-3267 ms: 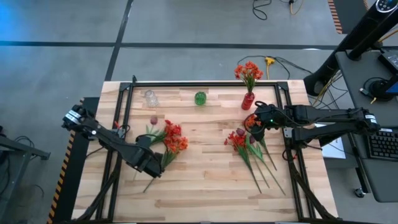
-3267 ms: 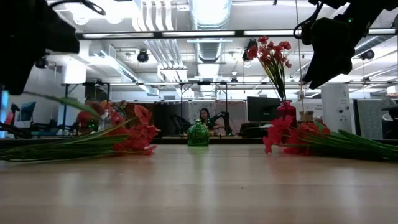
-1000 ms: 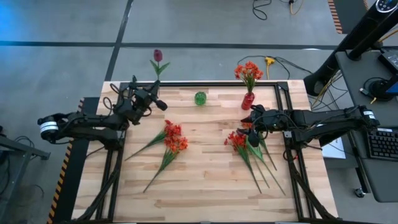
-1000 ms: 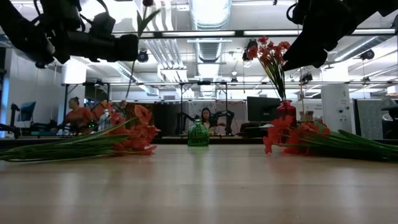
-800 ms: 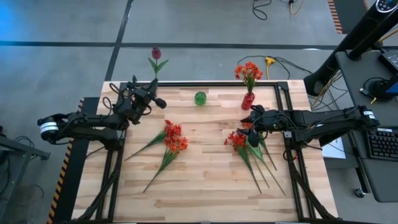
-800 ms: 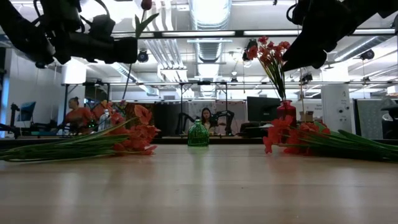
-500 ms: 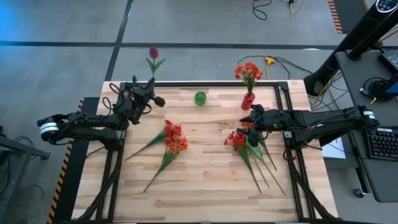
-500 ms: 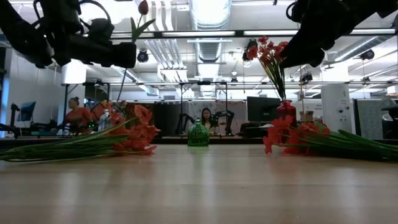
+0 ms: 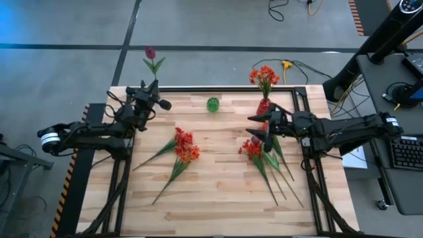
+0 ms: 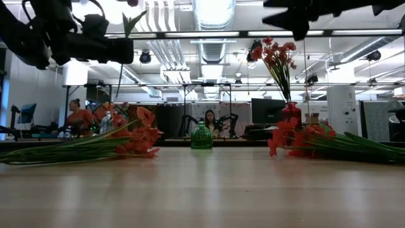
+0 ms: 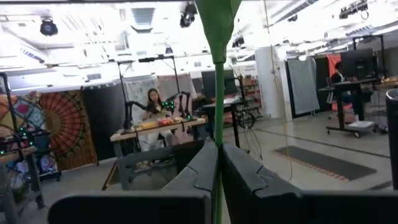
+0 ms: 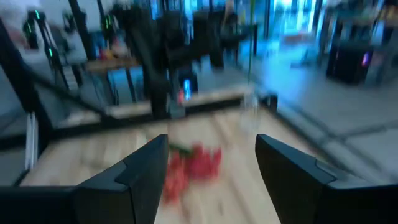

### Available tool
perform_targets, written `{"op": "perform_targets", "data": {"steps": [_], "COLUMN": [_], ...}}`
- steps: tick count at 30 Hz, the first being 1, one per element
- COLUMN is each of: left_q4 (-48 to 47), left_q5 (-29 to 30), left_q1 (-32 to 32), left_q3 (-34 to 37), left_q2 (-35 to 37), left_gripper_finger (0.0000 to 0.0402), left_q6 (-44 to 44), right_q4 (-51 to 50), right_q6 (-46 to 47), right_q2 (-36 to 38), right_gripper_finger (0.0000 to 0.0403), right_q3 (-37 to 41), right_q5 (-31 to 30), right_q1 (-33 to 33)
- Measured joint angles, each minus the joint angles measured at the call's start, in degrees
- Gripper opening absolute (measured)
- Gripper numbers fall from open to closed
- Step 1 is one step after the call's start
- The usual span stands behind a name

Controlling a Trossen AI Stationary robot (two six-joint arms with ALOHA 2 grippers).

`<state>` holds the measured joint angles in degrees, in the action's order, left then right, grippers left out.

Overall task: Sort flowers into vase by color
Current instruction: Put the left purple tulip into the transparent vase

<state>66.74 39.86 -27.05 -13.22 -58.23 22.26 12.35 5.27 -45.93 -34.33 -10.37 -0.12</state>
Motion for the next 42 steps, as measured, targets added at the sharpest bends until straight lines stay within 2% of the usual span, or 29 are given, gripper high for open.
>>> {"op": "perform_targets", "data": {"steps": [6, 10, 13, 15, 18, 22, 26, 31, 33, 36, 42], "left_q4": [-5.0, -5.18, -5.15, -5.05, -4.91, -4.94, -4.86, -3.41, -5.5, -8.74, -8.26], "left_q5": [6.0, 3.27, 2.02, -2.6, -9.26, -8.77, -12.48, -25.86, -25.82, -22.06, -11.72], "left_q1": [-0.02, 0.12, 0.22, 0.15, 0.26, -0.36, -0.46, -0.37, -0.39, -0.48, -0.89], "left_q3": [0.5, 0.56, 0.56, 0.56, 0.56, 0.54, 0.54, 0.51, 0.51, 0.51, 0.12], "left_q2": [1.48, 2.22, 2.28, 2.34, 2.53, 3.39, 4.72, 5.61, 5.67, 5.6, 7.45], "left_gripper_finger": [0.0, 0.0, 0.0, 0.0, 0.0, 0.0, 0.0, 0.0, 0.0, 0.0, 0.0], "left_q6": [-1.44, -2.97, -10.11, -14.06, -13.84, -9.53, -9.23, -14.24, -14.51, -14.2, -4.48], "right_q4": [1.19, 0.84, 1.1, 0.46, -0.25, 0.04, -0.02, 0.19, 0.14, 0.2, 0.44], "right_q6": [-2.38, -2.3, -0.42, 0.53, 0.07, 0.03, -0.32, -0.39, -0.39, -0.54, -1.59], "right_q2": [-0.08, -1.56, -2.31, -2.58, -2.65, -2.63, -2.65, -2.65, -2.65, -2.91, -3.41], "right_gripper_finger": [0.0233, 0.0233, 0.0233, 0.0233, 0.0233, 0.0233, 0.0233, 0.0233, 0.0233, 0.0233, 0.0233], "right_q3": [0.05, 0.9, 1.31, 1.66, 2.01, 2.01, 2.01, 2.01, 2.01, 2.01, 2.02], "right_q5": [-0.22, -0.19, 0.35, 1.61, 2.5, 1.31, 1.25, 0.03, -0.15, -0.15, -0.22], "right_q1": [-0.02, -0.02, 0.0, 0.0, 0.11, 0.09, 0.1, 0.11, 0.09, 0.11, 0.11]}}
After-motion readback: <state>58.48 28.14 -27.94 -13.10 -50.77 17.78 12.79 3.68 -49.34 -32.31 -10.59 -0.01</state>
